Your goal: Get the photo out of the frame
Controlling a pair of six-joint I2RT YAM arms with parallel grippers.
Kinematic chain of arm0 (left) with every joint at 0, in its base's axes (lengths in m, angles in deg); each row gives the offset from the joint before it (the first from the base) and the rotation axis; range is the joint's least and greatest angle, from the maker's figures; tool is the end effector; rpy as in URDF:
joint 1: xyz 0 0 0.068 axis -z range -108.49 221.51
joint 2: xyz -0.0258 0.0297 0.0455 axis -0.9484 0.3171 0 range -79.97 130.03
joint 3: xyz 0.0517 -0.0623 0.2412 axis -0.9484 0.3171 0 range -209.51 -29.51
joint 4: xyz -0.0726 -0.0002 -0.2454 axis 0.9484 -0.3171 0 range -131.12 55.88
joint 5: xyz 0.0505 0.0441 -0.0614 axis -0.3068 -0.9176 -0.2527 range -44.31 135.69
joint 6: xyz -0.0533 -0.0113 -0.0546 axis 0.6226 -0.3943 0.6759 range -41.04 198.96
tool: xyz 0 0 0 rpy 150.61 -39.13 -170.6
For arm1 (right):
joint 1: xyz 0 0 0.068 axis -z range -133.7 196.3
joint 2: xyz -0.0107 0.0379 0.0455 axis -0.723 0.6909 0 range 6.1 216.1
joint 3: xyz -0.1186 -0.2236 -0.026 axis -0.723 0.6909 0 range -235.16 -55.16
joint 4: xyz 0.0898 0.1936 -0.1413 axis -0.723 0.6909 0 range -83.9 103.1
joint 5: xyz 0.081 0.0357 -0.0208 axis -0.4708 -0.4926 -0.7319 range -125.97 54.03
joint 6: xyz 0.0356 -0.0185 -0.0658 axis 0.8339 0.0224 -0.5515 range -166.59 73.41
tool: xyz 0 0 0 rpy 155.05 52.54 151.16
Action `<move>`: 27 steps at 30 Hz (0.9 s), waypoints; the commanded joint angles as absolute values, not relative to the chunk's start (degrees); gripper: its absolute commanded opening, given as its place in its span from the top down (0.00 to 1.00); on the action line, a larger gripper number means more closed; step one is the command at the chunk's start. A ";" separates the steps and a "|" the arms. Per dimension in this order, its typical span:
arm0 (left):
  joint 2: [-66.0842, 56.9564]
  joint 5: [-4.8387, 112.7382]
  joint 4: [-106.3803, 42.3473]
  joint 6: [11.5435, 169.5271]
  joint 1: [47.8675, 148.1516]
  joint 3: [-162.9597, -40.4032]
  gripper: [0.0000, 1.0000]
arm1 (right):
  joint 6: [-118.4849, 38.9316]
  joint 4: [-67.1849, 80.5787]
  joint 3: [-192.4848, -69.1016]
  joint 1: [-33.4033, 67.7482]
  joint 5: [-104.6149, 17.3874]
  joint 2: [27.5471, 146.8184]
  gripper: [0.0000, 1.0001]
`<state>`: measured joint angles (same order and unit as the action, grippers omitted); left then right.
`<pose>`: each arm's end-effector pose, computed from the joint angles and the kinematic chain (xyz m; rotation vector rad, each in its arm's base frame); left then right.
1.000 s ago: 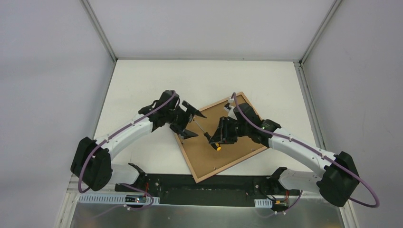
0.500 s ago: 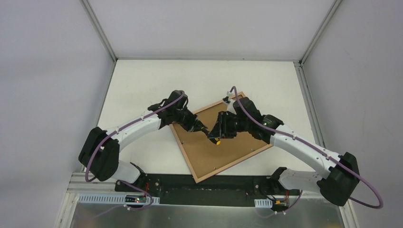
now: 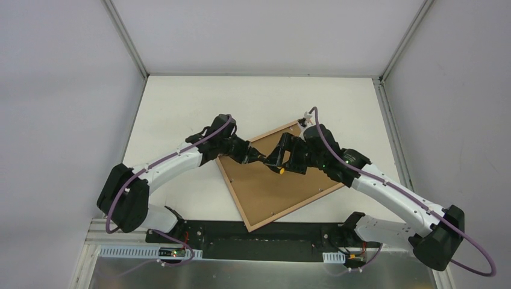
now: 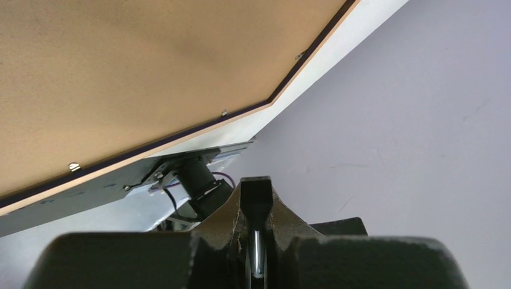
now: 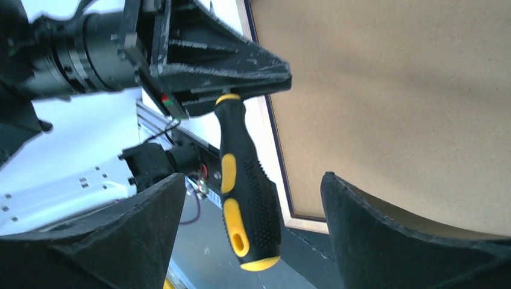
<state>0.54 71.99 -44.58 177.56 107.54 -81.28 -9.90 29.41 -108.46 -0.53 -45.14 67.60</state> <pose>0.2424 -0.2123 0.2087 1.1523 -2.4760 1.4336 0.1747 0.2017 0.2816 -0.3047 2.2714 0.9907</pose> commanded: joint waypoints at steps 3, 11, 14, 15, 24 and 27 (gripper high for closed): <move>-4.56 69.77 -40.02 190.09 107.72 -78.12 1.00 | -3.09 20.62 -104.90 1.12 -43.12 65.28 0.22; -6.55 67.18 -39.13 194.17 107.72 -77.49 1.00 | 0.80 10.96 -102.36 1.18 -43.51 66.94 0.31; -7.58 65.55 -39.13 195.82 107.72 -77.24 1.00 | 2.02 10.24 -101.74 1.19 -41.66 67.20 0.32; -7.83 64.95 -39.12 196.31 107.72 -77.29 1.00 | 2.24 10.07 -101.61 1.13 -41.14 67.25 0.33; -7.45 64.56 -39.13 196.73 107.72 -78.15 1.00 | 2.11 7.71 -102.94 0.73 -41.24 70.13 0.41; -7.37 64.47 -39.17 196.73 107.72 -78.17 1.00 | 1.68 7.69 -103.23 0.69 -41.17 70.44 0.52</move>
<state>-6.26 64.85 -39.16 188.45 107.52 -77.35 1.85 9.54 -101.53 0.96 -42.56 69.89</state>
